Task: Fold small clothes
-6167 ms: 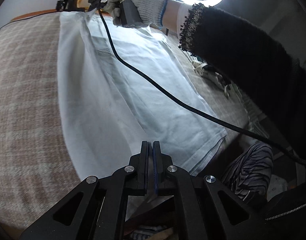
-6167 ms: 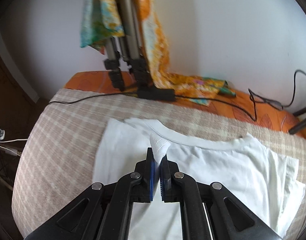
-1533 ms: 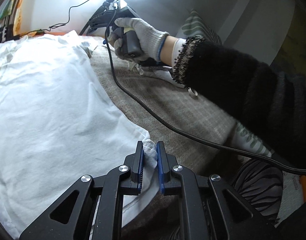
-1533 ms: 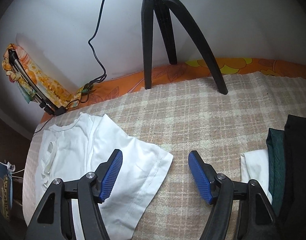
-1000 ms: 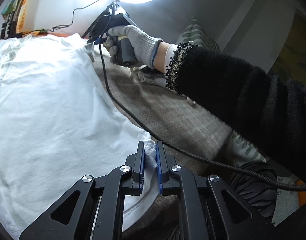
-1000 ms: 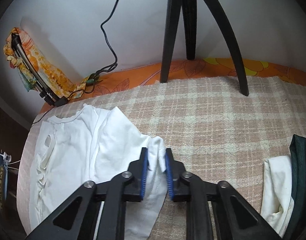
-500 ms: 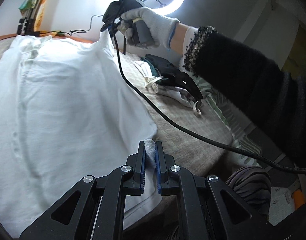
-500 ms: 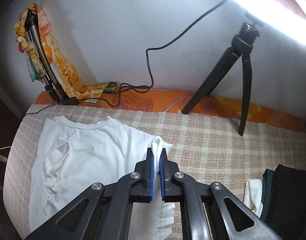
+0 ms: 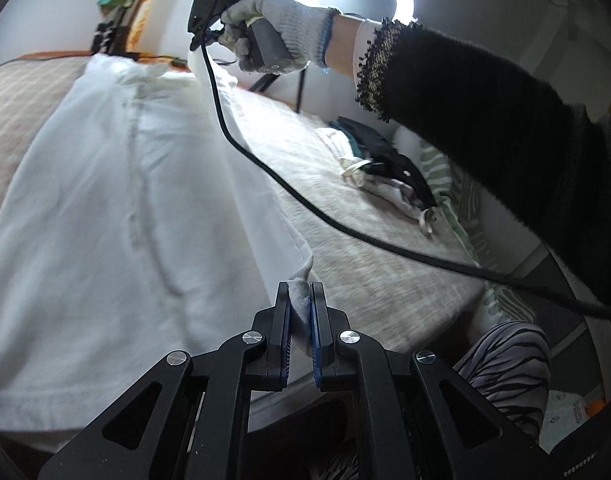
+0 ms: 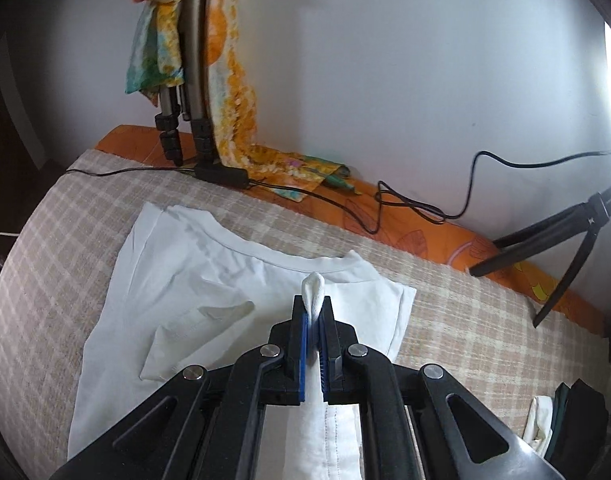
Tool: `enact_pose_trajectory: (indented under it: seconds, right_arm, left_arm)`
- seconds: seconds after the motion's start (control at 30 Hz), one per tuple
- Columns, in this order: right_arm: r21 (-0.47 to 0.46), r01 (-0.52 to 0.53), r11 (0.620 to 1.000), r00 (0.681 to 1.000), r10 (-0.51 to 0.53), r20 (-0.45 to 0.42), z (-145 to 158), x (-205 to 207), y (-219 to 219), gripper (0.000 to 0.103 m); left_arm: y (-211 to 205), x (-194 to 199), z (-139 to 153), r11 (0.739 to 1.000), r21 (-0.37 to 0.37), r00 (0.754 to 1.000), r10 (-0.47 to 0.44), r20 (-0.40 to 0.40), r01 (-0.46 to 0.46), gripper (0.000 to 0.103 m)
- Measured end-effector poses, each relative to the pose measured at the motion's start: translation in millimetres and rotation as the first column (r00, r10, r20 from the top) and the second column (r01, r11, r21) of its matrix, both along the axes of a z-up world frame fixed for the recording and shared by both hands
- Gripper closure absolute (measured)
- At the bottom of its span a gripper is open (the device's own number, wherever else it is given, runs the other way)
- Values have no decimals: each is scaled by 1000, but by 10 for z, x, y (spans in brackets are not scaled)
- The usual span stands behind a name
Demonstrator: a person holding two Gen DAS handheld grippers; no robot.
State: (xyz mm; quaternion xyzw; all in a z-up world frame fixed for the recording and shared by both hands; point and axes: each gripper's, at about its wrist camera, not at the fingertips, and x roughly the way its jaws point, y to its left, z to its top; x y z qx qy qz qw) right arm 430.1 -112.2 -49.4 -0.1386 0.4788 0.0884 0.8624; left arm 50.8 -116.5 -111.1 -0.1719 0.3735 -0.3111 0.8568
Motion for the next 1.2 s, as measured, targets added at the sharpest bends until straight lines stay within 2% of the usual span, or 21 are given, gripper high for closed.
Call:
enact_pose_trajectory:
  seconds: [0.23,0.4,0.43,0.5,0.53,0.6,0.73,0.87,1.0,1.07,1.1,1.2]
  right_arm:
    - [-36,-26,999,999,25,-23,-210,70,353,101]
    - [-8,-40,999,998,39,-55,-326,126,431,100]
    - [19,-48,999,996,49,-72,-329,132,430,97]
    - [88,-50,995,997,56,-60,-236,95,372,72]
    - [118,-54,992,997,59,-41,-157,59,322,66]
    - [148,-42,988,999,45,-22,-12,-31,196,65]
    - [209,-61,976,995,77,-69,126,-390,-44,64]
    - [139,-130,982,978,150,-148,-58,-741,-7,64]
    - [16,-155,988,970,155,-188,-331,-933,93,66]
    - [-14,-152,988,968,146,-203,-453,-944,120,68]
    - [17,-145,989,967,146,-209,-478,-942,109,68]
    - [215,-113,970,959,163,-230,-399,-936,-15,66]
  left_arm:
    - [104,-31,-96,1000,5,1000,28,-14,-28,96]
    - [177,-41,-142,999,6,998,45,-34,-45,96]
    - [203,-51,-140,999,4,998,53,-41,-53,96]
    - [255,-82,-121,998,3,997,70,-39,-70,96]
    - [273,-99,-98,997,5,997,75,-26,-75,96]
    - [296,-129,-45,997,11,997,77,0,-77,96]
    - [316,-155,-27,997,4,997,75,9,-75,96]
    - [295,-167,-93,997,9,997,76,-21,-76,95]
    - [292,-229,-92,995,45,996,84,-18,-83,92]
    - [301,-263,-82,995,64,996,79,-37,-76,83]
    - [318,-291,-71,995,69,996,81,-39,-78,82]
    - [390,-399,-6,991,113,997,75,-35,-70,78]
